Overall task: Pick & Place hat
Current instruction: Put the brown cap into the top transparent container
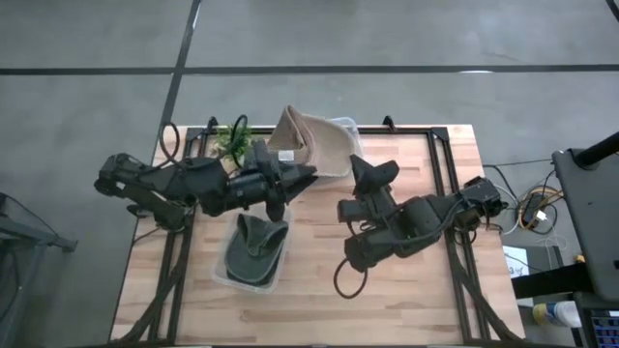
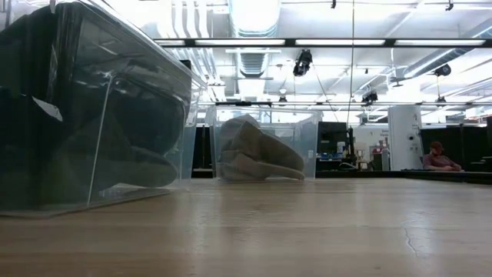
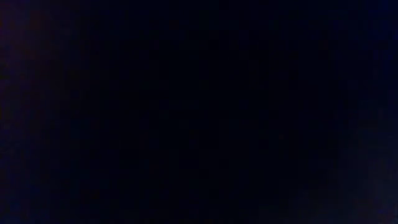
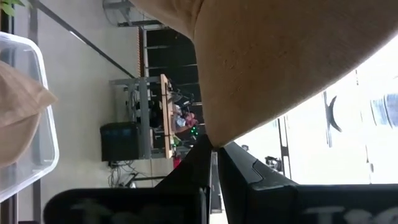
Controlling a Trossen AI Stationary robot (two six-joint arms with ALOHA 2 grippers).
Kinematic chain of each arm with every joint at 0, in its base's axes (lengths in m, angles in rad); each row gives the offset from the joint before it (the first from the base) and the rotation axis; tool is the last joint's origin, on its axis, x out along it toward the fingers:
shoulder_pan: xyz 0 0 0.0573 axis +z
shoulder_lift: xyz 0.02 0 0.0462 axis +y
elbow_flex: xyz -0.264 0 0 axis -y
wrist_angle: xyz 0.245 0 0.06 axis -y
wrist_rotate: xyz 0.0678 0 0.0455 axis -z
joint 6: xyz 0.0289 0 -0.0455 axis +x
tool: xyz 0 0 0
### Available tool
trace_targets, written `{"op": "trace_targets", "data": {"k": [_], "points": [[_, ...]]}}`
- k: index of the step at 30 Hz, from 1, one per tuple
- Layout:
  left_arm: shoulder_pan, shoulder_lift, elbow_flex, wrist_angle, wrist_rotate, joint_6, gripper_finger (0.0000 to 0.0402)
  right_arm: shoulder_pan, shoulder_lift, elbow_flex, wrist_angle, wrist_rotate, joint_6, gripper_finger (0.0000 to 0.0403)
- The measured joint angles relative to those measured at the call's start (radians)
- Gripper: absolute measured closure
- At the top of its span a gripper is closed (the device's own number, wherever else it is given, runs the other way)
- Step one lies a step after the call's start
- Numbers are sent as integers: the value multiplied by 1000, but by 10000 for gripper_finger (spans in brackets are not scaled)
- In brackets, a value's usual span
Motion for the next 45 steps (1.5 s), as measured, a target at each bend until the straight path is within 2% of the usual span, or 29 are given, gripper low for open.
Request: {"op": "trace_targets", "data": {"k": [4, 12, 17, 22, 26, 31, 35, 37, 40, 45], "points": [[-2, 1, 0, -19, 19, 40, 382, -1, -1, 0, 0, 5, 10, 389], [3, -4, -1, -35, -17, 198, 396, 10, -33, 4, 8, -9, 145, 347], [16, -33, 1, 87, -18, 397, 397, 11, -78, 4, 6, -26, 239, 314], [19, -68, 1, 69, -34, 597, 397, 14, -178, 3, 9, -161, 528, 286], [22, -95, 1, 57, -34, 749, 397, 10, -273, 3, 35, -201, 817, 276], [23, -97, 1, 52, -32, 888, 397, 12, -373, 3, 81, -283, 1010, 278], [33, -83, 1, 51, -28, 965, 397, 12, -424, 3, 225, -388, 980, 290], [42, -79, 1, 52, -27, 964, 397, 12, -438, 3, 346, -483, 916, 299], [60, -76, 1, 52, -1, 937, 397, 10, -439, -2, 589, -633, 753, 312], [99, -76, 0, 105, 87, 926, 397, 10, -397, -6, 918, -693, 441, 325]]}}
